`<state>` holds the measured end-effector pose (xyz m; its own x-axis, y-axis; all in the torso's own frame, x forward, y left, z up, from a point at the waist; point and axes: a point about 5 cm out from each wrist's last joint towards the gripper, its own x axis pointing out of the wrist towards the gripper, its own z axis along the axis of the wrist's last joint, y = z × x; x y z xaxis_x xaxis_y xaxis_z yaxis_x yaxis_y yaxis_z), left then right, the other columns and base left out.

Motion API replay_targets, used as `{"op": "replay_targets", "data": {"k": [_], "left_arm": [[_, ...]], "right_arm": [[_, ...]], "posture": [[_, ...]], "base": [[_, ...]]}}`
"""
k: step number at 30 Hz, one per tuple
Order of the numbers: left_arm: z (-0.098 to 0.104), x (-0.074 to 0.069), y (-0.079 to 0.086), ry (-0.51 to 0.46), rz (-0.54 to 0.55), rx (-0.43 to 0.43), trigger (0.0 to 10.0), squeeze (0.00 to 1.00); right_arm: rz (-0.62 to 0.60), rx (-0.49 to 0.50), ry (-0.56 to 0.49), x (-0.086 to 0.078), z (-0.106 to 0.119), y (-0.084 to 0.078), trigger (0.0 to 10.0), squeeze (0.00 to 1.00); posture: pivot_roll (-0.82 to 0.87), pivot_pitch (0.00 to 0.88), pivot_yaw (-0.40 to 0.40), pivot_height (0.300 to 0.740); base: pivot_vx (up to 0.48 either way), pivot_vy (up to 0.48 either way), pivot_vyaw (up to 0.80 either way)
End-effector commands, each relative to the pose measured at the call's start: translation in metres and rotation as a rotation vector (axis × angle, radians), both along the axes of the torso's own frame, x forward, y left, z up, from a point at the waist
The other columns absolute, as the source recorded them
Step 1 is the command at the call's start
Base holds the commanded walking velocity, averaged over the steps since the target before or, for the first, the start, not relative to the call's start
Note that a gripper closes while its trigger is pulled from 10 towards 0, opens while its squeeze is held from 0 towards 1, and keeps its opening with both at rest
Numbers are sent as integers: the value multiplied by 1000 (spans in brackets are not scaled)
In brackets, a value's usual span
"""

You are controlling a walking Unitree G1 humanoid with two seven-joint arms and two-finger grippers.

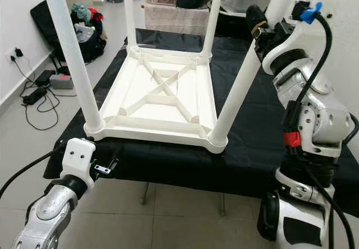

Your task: Building children table

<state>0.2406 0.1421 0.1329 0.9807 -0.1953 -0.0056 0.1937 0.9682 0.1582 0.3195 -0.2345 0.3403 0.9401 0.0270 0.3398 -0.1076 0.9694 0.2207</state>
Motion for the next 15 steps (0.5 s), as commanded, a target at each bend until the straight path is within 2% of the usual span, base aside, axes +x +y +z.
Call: {"op": "replay_targets", "data": {"k": [1,3,4,7,8,9,10,11,13,14,15], "left_arm": [[-1,-2,1,4,13,-1,10000,0],[0,-3,1,2,18,-2,10000,0],[0,-3,1,2,18,-2,10000,0],[2,-3,3,-3,33,-5,10000,0],[2,-3,3,-3,33,-5,10000,0],[2,-3,4,-4,35,-6,10000,0],[2,-3,4,-4,35,-6,10000,0],[2,-3,4,-5,36,-5,10000,0],[2,-3,4,-5,36,-5,10000,0],[3,-4,4,-6,38,-4,10000,0],[3,-4,4,-6,38,-4,10000,0]], "right_arm": [[-76,182,121,6,-22,-18,0,0],[-147,270,182,9,-37,-28,0,0],[-147,270,182,9,-37,-28,0,0],[-311,437,318,13,-78,-55,0,0],[-311,437,318,13,-78,-55,0,0],[-370,470,373,14,-96,-65,0,0],[-370,470,373,14,-96,-65,0,0],[-425,493,432,14,-116,-75,0,0],[-425,493,432,14,-116,-75,0,0],[-469,508,516,14,-141,-80,0,0],[-469,508,516,14,-141,-80,0,0]], "posture": [[-76,29,-91,740],[-71,33,-93,740],[-71,33,-93,740],[-68,38,-92,740],[-68,38,-92,740],[-63,41,-93,740],[-63,41,-93,740],[-60,42,-95,740],[-60,42,-95,740],[-43,50,-100,740],[-43,50,-100,740]], "base": [[0,0,0],[0,0,0],[0,0,0],[0,0,0],[0,0,0],[0,0,0],[0,0,0],[0,0,0],[0,0,0],[0,0,0],[0,0,0]]}}
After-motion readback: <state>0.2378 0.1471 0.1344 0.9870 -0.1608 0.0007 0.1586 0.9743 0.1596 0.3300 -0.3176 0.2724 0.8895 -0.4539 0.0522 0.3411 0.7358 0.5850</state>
